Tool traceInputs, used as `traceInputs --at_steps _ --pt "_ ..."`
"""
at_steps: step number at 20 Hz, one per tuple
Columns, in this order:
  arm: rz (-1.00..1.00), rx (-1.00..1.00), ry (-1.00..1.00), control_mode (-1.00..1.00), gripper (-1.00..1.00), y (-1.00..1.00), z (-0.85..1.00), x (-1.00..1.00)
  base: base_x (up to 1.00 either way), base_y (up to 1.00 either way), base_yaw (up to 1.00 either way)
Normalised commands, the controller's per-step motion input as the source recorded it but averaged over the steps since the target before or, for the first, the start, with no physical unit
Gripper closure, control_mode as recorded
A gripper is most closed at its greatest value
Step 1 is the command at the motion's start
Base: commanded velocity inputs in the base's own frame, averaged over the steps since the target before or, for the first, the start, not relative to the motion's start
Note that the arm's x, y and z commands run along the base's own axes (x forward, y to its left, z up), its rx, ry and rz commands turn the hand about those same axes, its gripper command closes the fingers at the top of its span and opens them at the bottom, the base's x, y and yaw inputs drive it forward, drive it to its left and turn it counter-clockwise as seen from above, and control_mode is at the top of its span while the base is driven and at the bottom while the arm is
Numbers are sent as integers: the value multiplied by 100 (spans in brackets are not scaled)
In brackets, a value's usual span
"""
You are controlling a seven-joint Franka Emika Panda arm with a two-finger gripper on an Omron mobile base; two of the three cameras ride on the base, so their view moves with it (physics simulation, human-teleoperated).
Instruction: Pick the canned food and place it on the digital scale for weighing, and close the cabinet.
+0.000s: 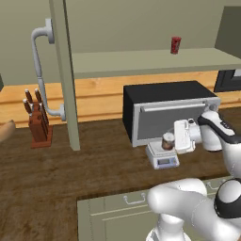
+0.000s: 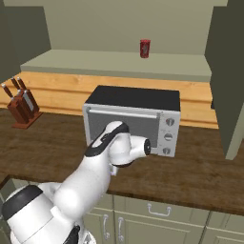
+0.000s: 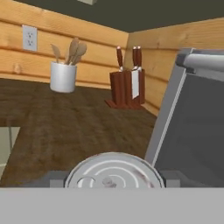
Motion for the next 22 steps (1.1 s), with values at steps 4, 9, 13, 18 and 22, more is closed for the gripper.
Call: traceInputs --at_steps 4,9,13,18,22 --pt "0 0 0 -100 100 0 -47 30 0 0 0" --pt "0 0 0 -100 100 0 -28 24 0 0 0" --pt "0 0 0 -100 100 0 -3 40 0 0 0" --pt "0 0 0 -100 100 0 -8 34 0 0 0" --pt "0 0 0 -100 100 -10 -14 15 0 0 0"
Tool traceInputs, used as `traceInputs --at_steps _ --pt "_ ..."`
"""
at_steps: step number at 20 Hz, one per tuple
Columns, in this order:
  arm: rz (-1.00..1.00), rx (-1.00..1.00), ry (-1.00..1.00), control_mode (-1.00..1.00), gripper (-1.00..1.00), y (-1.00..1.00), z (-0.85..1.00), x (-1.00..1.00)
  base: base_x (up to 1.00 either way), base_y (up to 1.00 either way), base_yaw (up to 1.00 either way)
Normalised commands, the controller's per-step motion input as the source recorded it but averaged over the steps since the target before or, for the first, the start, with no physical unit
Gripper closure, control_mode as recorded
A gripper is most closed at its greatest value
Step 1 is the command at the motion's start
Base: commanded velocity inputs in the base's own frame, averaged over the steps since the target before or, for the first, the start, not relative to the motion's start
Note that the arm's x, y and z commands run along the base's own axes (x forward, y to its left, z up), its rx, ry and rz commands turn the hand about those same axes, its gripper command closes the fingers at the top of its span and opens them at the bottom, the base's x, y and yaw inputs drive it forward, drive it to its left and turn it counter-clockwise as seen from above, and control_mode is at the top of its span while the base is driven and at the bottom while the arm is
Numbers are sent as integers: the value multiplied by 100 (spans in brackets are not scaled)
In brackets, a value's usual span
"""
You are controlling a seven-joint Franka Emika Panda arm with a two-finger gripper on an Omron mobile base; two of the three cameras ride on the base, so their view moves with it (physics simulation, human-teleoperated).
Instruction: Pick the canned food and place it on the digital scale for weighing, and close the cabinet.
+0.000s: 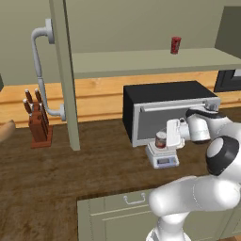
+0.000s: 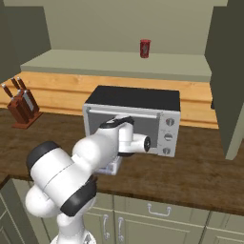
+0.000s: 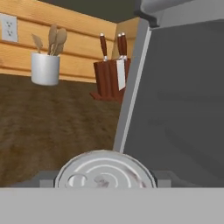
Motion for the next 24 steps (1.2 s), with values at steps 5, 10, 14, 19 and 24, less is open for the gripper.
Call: traceInputs --at_steps 5,10,14,19,24 --pt "0 0 2 -100 -100 -5 -18 -6 0 0 0" --pt "0 0 7 -100 -100 0 -1 -4 0 0 0" --pt "0 0 0 -100 -100 -6 0 -3 0 0 0" --pt "-2 0 0 -100 -100 -14 0 -7 0 0 0" --pt "-4 0 -1 -100 -100 -22 0 -9 0 0 0"
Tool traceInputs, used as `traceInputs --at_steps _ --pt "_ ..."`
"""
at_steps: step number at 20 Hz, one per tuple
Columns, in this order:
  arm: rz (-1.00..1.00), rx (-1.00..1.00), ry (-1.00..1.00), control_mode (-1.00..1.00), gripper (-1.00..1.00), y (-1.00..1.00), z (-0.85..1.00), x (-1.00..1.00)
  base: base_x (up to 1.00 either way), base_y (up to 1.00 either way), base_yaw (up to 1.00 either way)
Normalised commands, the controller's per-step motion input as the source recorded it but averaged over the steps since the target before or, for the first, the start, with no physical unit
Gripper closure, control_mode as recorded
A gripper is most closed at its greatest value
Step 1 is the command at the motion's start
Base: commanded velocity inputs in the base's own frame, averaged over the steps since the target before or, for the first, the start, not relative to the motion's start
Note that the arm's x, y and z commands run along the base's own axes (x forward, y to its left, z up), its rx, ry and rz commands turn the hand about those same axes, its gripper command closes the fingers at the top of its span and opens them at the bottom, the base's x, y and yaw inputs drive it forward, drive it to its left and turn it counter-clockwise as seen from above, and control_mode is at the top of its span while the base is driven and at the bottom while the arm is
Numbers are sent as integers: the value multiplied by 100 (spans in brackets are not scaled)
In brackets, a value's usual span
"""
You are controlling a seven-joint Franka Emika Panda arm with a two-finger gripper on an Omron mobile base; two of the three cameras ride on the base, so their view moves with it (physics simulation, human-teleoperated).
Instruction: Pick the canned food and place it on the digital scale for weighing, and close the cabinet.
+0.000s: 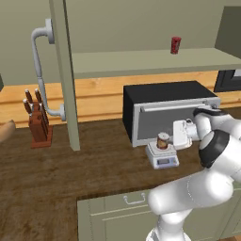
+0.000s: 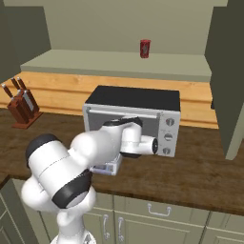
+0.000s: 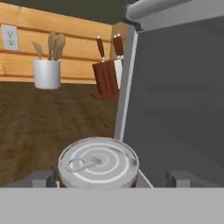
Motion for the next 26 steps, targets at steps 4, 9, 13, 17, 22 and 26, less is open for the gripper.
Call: traceInputs --at_steps 4,9,13,17,22,26 --pt "-5 1 -1 -100 -100 -35 1 -31 0 0 0" --pt "-16 8 -19 -100 -100 -64 39 -82 0 0 0" --pt "-11 19 -26 -100 -100 -70 52 -87 0 0 0" --pt "-6 26 -18 -100 -100 -72 46 -70 0 0 0" --pt "-4 27 -12 -100 -100 -45 38 -46 0 0 0" --pt "-1 36 -12 -100 -100 -40 22 -47 0 0 0"
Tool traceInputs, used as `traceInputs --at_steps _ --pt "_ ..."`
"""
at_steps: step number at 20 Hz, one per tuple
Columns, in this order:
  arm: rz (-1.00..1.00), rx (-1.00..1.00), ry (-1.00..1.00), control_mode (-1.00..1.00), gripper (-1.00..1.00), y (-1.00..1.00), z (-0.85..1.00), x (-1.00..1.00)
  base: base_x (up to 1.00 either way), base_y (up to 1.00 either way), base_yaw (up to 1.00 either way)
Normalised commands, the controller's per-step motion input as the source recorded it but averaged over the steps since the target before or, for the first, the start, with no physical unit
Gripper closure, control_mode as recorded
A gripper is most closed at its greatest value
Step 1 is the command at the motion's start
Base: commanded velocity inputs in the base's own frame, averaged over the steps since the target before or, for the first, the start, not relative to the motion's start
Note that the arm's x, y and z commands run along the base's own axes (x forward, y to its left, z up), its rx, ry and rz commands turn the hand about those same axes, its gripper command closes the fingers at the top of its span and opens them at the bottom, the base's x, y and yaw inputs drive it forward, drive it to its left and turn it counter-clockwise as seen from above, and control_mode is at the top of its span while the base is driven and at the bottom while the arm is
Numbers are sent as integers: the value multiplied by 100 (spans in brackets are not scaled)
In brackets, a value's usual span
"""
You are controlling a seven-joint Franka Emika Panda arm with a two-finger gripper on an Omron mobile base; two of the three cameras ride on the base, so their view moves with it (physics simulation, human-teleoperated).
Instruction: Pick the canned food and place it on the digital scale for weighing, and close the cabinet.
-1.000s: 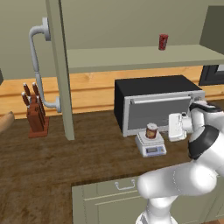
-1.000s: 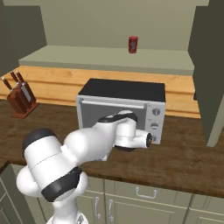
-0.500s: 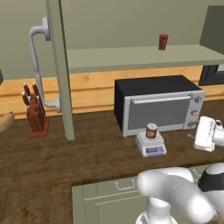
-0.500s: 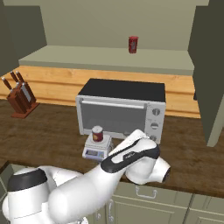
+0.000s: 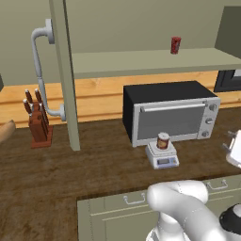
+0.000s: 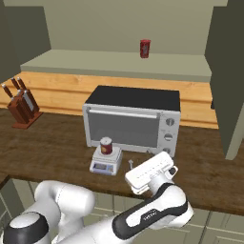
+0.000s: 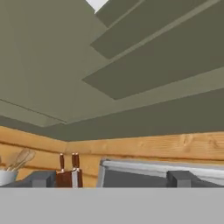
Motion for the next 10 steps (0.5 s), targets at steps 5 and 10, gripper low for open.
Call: traceInputs --at_steps 5,10 --pt "0 27 -9 -100 -100 -33 28 -15 0 0 0" --pt "-3 15 -13 -100 -100 -40 51 -17 0 0 0"
